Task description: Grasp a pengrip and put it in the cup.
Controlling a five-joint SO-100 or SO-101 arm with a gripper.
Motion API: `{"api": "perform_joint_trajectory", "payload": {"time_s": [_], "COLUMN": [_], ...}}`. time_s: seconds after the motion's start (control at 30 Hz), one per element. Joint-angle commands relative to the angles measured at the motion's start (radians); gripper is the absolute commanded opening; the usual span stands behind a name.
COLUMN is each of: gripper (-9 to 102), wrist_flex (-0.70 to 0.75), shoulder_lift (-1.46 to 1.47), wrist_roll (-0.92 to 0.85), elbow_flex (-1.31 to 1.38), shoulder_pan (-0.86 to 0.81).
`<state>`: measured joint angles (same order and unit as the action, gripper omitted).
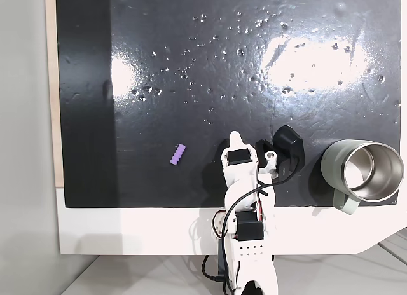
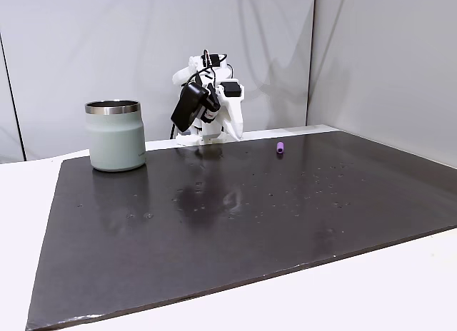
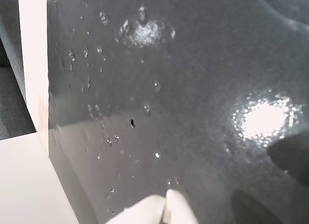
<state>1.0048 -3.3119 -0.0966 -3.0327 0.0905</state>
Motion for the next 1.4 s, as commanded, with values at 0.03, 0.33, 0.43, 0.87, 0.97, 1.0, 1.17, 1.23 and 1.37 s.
{"api": "perform_joint_trajectory", "payload": {"time_s": [0.03, 0.33, 0.43, 0.87, 0.97, 1.0, 1.17, 1.23, 1.37], "gripper": [0, 0, 0, 0, 0, 0, 0, 0, 0], "wrist_flex": [-0.029, -0.029, -0.029, -0.153, -0.163, -0.163, -0.167, -0.195, -0.247], "shoulder_lift": [-0.005, -0.005, -0.005, 0.548, 0.706, 0.765, 1.062, 1.144, 1.258], "wrist_roll": [-0.014, -0.012, -0.009, -0.031, -0.057, -0.060, -0.097, -0.117, -0.143], "elbow_flex": [0.005, 0.005, 0.005, 0.287, 0.388, 0.425, 0.589, 0.621, 0.661], "shoulder_pan": [0.012, 0.012, 0.012, 0.072, 0.086, 0.086, 0.098, 0.112, 0.161]}}
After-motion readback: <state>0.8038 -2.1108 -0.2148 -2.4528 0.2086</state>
